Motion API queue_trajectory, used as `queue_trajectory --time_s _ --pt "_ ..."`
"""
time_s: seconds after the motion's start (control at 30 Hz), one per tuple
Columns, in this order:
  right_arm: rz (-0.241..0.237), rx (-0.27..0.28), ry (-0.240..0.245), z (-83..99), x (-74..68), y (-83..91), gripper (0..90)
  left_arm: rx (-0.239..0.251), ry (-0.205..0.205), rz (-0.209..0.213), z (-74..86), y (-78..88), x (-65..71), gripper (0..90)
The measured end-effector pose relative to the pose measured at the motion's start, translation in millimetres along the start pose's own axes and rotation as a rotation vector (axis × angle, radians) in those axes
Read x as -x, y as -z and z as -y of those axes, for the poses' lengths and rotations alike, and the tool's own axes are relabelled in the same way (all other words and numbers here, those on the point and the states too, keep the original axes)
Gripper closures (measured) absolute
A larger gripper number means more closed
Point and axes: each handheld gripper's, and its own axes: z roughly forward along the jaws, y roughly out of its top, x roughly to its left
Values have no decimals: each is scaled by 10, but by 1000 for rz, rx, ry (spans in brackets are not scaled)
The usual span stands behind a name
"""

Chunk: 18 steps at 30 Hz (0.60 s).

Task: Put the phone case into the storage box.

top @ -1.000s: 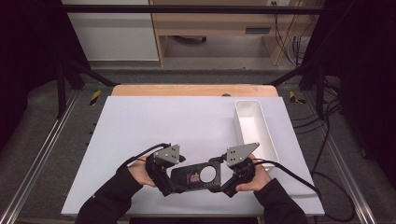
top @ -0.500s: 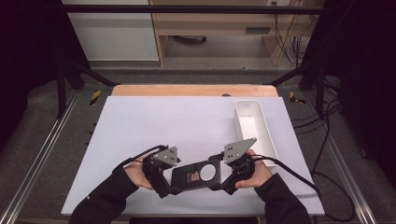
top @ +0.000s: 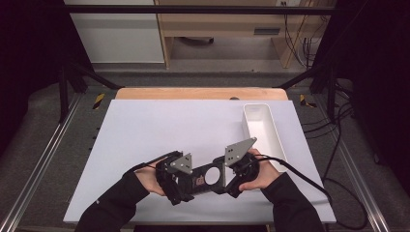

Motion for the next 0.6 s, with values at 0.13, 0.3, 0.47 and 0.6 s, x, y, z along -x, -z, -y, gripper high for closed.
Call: queue_trajectory --time_s 0.13,0.3,0.47,0.6 --pt "-4 -19 0 -32 18 -42 125 -42 -17 -4 -41 -62 3 0" --pt "-1 -41 4 -64 32 -53 125 -99 -28 -15 -72 -134 -22 0" --pt "6 -64 7 -102 25 -44 125 -145 -40 -25 -94 -193 -46 0" --pt "6 -77 11 -123 31 -46 125 -183 -51 -33 -109 -230 -58 0"
